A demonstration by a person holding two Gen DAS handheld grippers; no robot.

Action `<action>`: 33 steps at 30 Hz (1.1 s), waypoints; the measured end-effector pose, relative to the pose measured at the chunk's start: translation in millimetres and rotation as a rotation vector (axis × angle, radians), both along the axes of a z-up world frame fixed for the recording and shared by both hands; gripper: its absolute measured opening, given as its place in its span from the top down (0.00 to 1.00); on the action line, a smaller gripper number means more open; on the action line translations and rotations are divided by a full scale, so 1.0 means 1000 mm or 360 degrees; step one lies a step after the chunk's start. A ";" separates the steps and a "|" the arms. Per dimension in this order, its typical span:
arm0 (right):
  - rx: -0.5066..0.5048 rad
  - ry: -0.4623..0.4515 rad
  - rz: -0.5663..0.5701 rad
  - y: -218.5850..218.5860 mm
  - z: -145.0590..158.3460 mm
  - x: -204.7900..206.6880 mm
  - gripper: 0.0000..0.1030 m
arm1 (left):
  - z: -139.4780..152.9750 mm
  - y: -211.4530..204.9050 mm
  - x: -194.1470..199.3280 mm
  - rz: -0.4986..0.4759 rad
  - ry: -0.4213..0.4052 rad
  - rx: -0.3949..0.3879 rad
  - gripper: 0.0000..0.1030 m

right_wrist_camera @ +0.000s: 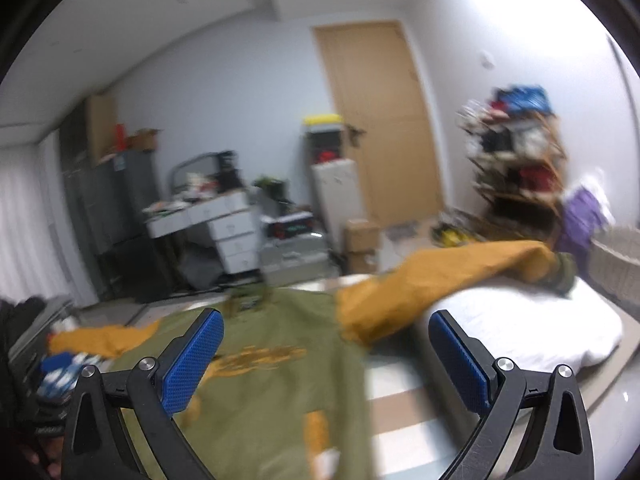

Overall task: Fold large clothes
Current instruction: 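Grasp the yellow sleeve cuff with the right gripper and lift it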

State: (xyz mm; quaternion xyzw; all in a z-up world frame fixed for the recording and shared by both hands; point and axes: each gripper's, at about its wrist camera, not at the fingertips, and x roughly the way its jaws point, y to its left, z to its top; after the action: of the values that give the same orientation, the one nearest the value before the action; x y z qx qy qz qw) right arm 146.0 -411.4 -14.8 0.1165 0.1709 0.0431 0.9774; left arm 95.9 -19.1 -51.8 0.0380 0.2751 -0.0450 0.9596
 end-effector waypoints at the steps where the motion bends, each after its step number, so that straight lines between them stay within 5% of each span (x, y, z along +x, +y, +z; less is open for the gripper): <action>1: 0.0021 0.0042 -0.0041 -0.016 -0.001 0.012 0.00 | -0.004 0.001 0.005 0.0000 0.0025 0.0002 0.01; 8: 0.0532 0.0504 -0.0261 -0.155 -0.030 0.102 0.01 | -0.022 0.006 0.030 0.0051 0.0183 0.0063 0.01; 14: 0.0882 0.0731 -0.0420 -0.217 -0.058 0.144 0.08 | -0.028 0.006 0.033 0.0065 0.0291 0.0041 0.01; 16: 0.0924 0.0809 -0.0466 -0.226 -0.067 0.156 0.27 | -0.027 0.007 0.033 0.0068 0.0299 0.0047 0.01; 18: 0.0955 0.0844 -0.0507 -0.233 -0.074 0.166 0.32 | -0.027 0.007 0.032 0.0064 0.0304 0.0047 0.01; 20: 0.0921 0.0826 -0.0556 -0.237 -0.075 0.175 0.40 | -0.026 0.009 0.030 0.0068 0.0305 0.0049 0.01; 25: 0.0474 0.0712 -0.0607 -0.213 -0.039 0.195 0.68 | -0.018 0.019 0.024 0.0095 0.0273 0.0048 0.01; 33: -0.0076 0.0263 -0.0577 -0.125 0.048 0.188 0.75 | -0.001 0.062 0.013 0.0219 0.0173 0.0003 0.01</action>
State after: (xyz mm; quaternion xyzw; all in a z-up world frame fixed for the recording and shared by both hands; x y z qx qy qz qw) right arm 333.6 -536.0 33.0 0.1252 0.2278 -0.1474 0.9543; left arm 108.7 43.0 -52.6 0.0172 0.3287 0.0194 0.9441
